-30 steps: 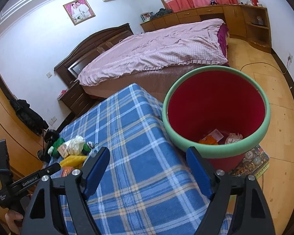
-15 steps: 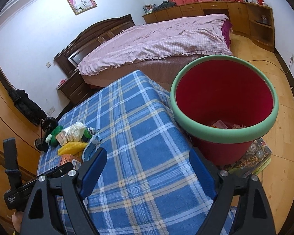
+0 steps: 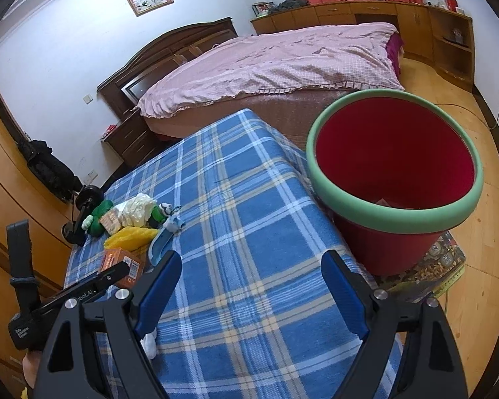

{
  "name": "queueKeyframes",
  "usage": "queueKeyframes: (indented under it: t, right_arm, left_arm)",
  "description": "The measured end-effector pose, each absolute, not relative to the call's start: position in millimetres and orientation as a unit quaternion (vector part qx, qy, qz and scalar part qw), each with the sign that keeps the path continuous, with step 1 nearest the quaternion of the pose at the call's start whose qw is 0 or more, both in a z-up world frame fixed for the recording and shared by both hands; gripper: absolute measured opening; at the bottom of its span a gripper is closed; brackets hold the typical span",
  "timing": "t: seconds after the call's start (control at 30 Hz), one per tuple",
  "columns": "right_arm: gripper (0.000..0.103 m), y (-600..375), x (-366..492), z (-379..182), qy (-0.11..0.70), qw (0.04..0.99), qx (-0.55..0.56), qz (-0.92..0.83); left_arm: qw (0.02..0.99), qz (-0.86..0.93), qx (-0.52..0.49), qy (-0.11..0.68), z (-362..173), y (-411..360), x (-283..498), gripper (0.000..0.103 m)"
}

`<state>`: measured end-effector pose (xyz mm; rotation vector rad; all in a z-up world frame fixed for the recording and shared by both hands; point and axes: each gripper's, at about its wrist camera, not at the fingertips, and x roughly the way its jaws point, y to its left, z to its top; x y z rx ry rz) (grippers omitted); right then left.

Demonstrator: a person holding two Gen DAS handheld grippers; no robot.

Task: Collect trash
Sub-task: 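Grasp the orange snack box with the left tool while the right tool grasps the white sock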

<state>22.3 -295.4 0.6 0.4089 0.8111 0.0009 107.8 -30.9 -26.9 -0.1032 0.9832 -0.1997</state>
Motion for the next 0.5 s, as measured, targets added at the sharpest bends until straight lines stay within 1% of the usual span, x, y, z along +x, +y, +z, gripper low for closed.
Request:
queueKeyframes:
  t: [0.33, 0.5]
  right_arm:
    - [0.088, -264.1, 18.1, 7.1, 0.392, 0.903, 0.174, 0.029]
    - [0.088, -237.9, 21.6, 5.6, 0.407, 0.899, 0.150, 0.054]
  left_arm:
    - [0.891, -0.057, -0.068, 0.446, -7.2, 8.7, 84.9, 0.054]
    - [0.895, -0.033, -0.080, 0.438, -4.5, 32.5, 70.4, 0.054]
